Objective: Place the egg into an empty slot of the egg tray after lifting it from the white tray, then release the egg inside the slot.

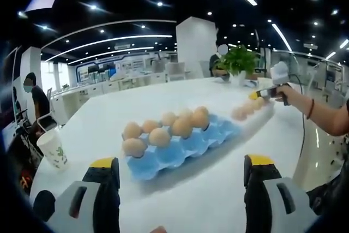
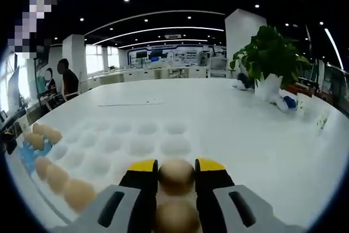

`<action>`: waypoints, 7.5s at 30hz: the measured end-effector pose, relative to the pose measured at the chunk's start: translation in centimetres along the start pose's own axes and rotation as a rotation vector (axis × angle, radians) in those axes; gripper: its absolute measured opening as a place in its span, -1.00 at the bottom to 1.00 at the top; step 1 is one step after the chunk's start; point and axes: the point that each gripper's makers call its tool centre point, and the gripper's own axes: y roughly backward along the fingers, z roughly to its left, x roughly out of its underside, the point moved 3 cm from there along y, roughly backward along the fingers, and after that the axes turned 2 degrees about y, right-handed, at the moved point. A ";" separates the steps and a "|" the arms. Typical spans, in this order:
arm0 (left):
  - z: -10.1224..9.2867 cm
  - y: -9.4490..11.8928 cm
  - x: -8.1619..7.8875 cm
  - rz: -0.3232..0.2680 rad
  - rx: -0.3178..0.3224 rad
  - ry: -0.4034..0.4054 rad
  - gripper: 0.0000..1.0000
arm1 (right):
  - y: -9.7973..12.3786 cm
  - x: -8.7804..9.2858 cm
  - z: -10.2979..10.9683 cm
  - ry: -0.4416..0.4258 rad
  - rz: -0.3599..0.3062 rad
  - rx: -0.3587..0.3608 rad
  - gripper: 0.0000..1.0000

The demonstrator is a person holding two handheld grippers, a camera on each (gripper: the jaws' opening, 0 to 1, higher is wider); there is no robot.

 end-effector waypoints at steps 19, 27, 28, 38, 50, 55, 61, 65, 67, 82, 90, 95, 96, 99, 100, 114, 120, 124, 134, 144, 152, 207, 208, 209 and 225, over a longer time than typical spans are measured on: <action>0.0 0.1 -0.4 -0.016 0.006 0.001 0.93 | 1.5 -3.7 1.5 0.067 -0.121 -0.017 -0.45; -0.2 0.1 -0.4 -0.019 0.010 0.000 0.93 | 2.0 -3.8 4.4 0.100 -0.134 -0.055 -0.45; -0.2 0.1 -0.4 -0.019 0.011 -0.001 0.93 | 2.0 -3.9 4.6 0.102 -0.133 -0.060 -0.45; -0.3 0.1 -0.4 -0.013 0.012 -0.007 0.93 | 1.9 -3.4 7.0 0.088 -0.123 -0.118 -0.45; -0.5 0.1 -0.4 -0.006 0.017 -0.015 0.93 | 1.9 -3.1 10.7 0.098 -0.120 -0.193 -0.46; -0.3 0.2 -0.3 -0.004 0.010 -0.014 0.93 | 2.0 -3.2 12.2 0.095 -0.123 -0.224 -0.46; -0.4 0.2 -0.2 -0.003 0.015 -0.015 0.93 | 2.0 -3.1 14.3 0.093 -0.124 -0.265 -0.46; -0.3 0.3 -0.2 -0.002 0.013 -0.015 0.93 | 1.9 -3.2 15.3 0.092 -0.122 -0.284 -0.46; -0.2 0.3 -0.2 -0.004 0.010 -0.014 0.93 | 1.9 -3.3 16.2 0.087 -0.123 -0.308 -0.46; 0.3 0.6 0.0 -0.004 0.004 -0.014 0.93 | 1.3 -3.3 20.2 0.079 -0.116 -0.408 -0.46; 0.3 0.5 0.1 0.000 0.005 -0.014 0.92 | 1.4 -3.4 22.9 0.090 -0.118 -0.490 -0.45; 0.6 0.7 0.1 -0.007 0.000 -0.010 0.92 | 1.4 -3.0 24.1 0.108 -0.108 -0.524 -0.45; 0.6 0.7 0.1 -0.006 -0.001 -0.010 0.92 | 1.4 -2.9 24.3 0.113 -0.104 -0.531 -0.45; 0.7 0.7 0.3 0.001 -0.004 -0.011 0.92 | 1.4 -2.7 25.2 0.142 -0.107 -0.554 -0.45; 0.7 0.7 0.3 0.002 -0.003 -0.011 0.92 | 1.5 -2.7 25.4 0.147 -0.104 -0.560 -0.45; 1.1 0.8 0.5 0.004 -0.005 -0.007 0.91 | 0.9 -2.1 27.3 0.237 -0.064 -0.598 -0.45; 1.1 0.7 0.6 0.005 -0.004 -0.005 0.91 | 0.9 -1.4 27.9 0.357 -0.029 -0.591 -0.45; 1.1 0.7 0.6 0.006 -0.003 -0.006 0.91 | 0.8 -1.1 28.1 0.399 -0.006 -0.584 -0.45; 1.2 0.8 0.4 0.004 -0.006 -0.009 0.90 | 0.5 -0.7 28.1 0.402 0.118 -0.619 -0.45; 1.0 0.8 0.1 -0.002 -0.005 -0.011 0.90 | 0.4 -0.5 27.9 0.353 0.232 -0.639 -0.50; 1.0 0.9 0.0 -0.005 -0.005 -0.011 0.90 | 0.7 -0.6 27.6 0.346 0.226 -0.647 -0.50; -0.9 0.5 -0.7 -0.034 0.031 -0.020 0.95 | 4.2 -0.4 22.0 0.192 -0.196 -0.299 -0.15; -0.9 0.5 -0.7 -0.035 0.030 -0.020 0.95 | 4.3 -0.4 22.2 0.184 -0.207 -0.295 -0.15; -0.9 0.5 -0.7 -0.034 0.030 -0.020 0.95 | 4.4 -0.3 22.3 0.180 -0.219 -0.287 -0.15; -0.8 0.5 -0.3 -0.027 0.034 -0.019 0.94 | 4.6 0.9 22.2 0.139 -0.233 -0.117 -0.31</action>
